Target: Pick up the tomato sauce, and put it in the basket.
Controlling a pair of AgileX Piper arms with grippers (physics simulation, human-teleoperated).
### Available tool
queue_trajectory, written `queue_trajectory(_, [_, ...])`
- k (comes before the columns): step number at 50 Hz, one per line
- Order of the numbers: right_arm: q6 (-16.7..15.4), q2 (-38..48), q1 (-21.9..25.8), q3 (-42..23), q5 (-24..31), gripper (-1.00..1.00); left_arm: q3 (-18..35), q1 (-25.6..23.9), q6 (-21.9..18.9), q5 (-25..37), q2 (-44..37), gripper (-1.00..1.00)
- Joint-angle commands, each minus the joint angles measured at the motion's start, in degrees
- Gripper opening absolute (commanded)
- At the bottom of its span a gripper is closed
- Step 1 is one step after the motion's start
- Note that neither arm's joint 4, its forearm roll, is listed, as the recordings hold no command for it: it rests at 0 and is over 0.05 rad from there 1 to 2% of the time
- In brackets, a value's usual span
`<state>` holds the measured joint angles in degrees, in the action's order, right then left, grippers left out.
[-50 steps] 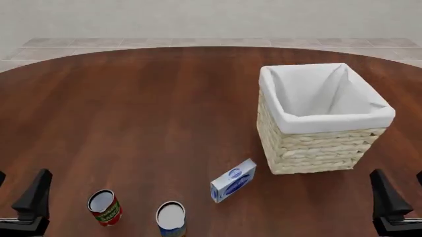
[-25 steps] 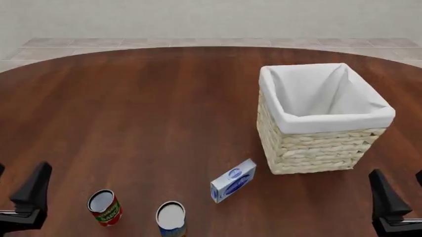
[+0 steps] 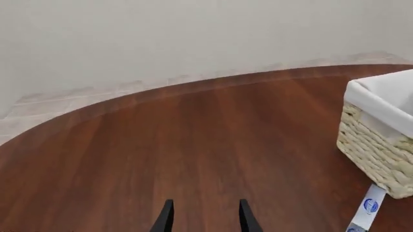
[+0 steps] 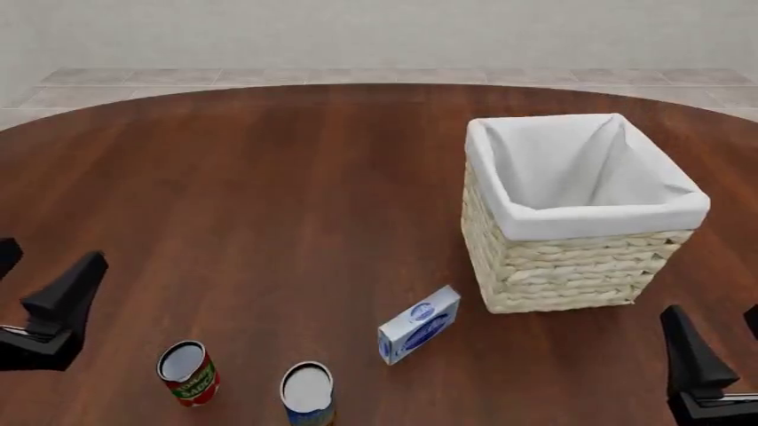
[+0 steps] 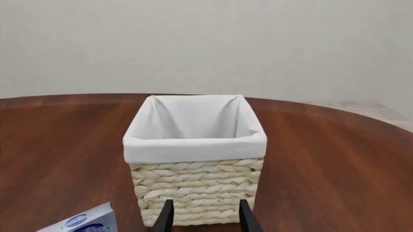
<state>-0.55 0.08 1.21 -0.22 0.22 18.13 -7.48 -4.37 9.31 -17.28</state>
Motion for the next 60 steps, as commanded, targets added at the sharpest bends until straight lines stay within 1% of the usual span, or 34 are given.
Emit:
queue_trajectory(1, [0.01, 0.06, 0.3, -0.02, 0.2, 1.0, 5.62, -1.36, -1.34, 5.81, -6.44, 1.0])
queue_trajectory(2, [0.02, 0.08, 0.31, -0.01, 0.19, 1.0, 5.78, -1.49, -0.53, 6.12, -7.52, 1.0])
queue_trajectory(4, [0.06, 0.1, 0.35, -0.01, 0.2, 1.0, 6.48, -3.16, -1.89, 7.49, -7.93, 1.0])
queue_trajectory(5, [0.08, 0.11, 0.35, -0.02, 0.2, 1.0, 6.94, -3.31, -1.13, 8.44, -9.6, 1.0])
queue_trajectory(6, [0.06, 0.14, 0.38, -0.02, 0.19, 1.0, 7.56, -3.24, -2.03, 9.12, -9.18, 1.0])
queue_trajectory(8, [0.04, 0.14, 0.4, -0.03, 0.2, 1.0, 8.12, -3.3, -1.65, 10.03, -10.45, 1.0])
queue_trajectory(9, [-0.01, 0.13, 0.39, -0.04, 0.23, 1.0, 8.75, -2.41, -2.61, 10.94, -11.4, 1.0])
queue_trajectory(12, [-0.06, 0.19, 0.28, -0.02, 0.22, 1.0, 9.7, -2.45, -3.26, 12.0, -12.13, 1.0])
queue_trajectory(14, [-0.1, 0.24, 0.26, -0.01, 0.18, 1.0, 10.29, -2.86, -2.45, 12.6, -12.63, 1.0])
queue_trajectory(18, [-0.09, 0.37, 0.39, 0.03, 0.18, 1.0, 10.93, -3.46, -2.26, 14.02, -13.82, 1.0])
queue_trajectory(22, [-0.05, 0.35, 0.45, 0.03, 0.23, 1.0, 11.79, -4.78, -0.25, 16.07, -14.13, 1.0])
queue_trajectory(25, [0.02, 0.37, 0.39, 0.05, 0.23, 1.0, 11.61, -4.82, -2.59, 18.03, -14.44, 1.0])
queue_trajectory(26, [0.04, 0.42, 0.42, 0.06, 0.2, 1.0, 11.61, -4.82, -2.59, 18.03, -14.44, 1.0])
queue_trajectory(27, [0.03, 0.42, 0.46, 0.08, 0.2, 1.0, 12.19, -5.73, -0.89, 19.79, -15.02, 1.0])
queue_trajectory(29, [0.04, 0.3, 0.6, 0.1, 0.31, 1.0, 13.02, -5.9, -1.5, 21.57, -15.44, 1.0])
queue_trajectory(31, [-0.03, 0.27, 0.72, 0.12, 0.34, 1.0, 13.64, -5.91, -3.25, 22.97, -15.84, 1.0])
queue_trajectory(34, [-0.09, 0.21, 0.81, 0.12, 0.41, 1.0, 14.51, -5.82, -2.85, 23.95, -16.36, 1.0])
queue_trajectory(35, [-0.04, 0.1, 0.85, 0.13, 0.51, 1.0, 14.74, -5.7, -4.08, 24.34, -16.63, 1.0])
queue_trajectory(36, [-0.08, 0.07, 0.86, 0.14, 0.54, 1.0, 14.61, -6.02, -4.23, 24.59, -17.02, 1.0])
queue_trajectory(38, [-0.08, 0.03, 0.87, 0.15, 0.58, 1.0, 14.57, -6.24, -2.24, 24.95, -17.62, 1.0])
queue_trajectory(40, [0.02, 0.07, 0.75, 0.14, 0.5, 1.0, 13.81, -7.38, -2.6, 25.23, -18.09, 1.0])
queue_trajectory(43, [-0.02, 0.15, 0.75, 0.13, 0.41, 1.0, 13.42, -7.36, -2.75, 25.41, -18.79, 1.0])
queue_trajectory(46, [0.0, 0.18, 0.77, 0.13, 0.39, 1.0, 14.42, -7.26, -1.79, 25.84, -19.68, 1.0])
queue_trajectory(50, [-0.21, 0.59, 0.94, 0.16, 0.06, 1.0, 15.8, -7.78, -1.51, 26.92, -21.32, 1.0])
queue_trajectory(52, [-0.28, 1.34, 1.07, 0.17, -0.62, 1.0, 16.26, -7.82, -2.29, 27.8, -21.64, 1.0])
queue_trajectory(54, [-0.28, 1.62, 1.13, 0.17, -0.88, 1.0, 16.81, -7.8, -2.1, 28.29, -21.91, 1.0])
queue_trajectory(56, [-0.34, 2.29, 1.25, 0.17, -1.51, 1.0, 18.25, -6.69, -4.28, 29.39, -21.93, 1.0])
queue_trajectory(60, [-0.45, 2.84, 1.59, 0.19, -1.96, 1.0, 19.01, -5.84, -4.44, 31.56, -22.19, 1.0])
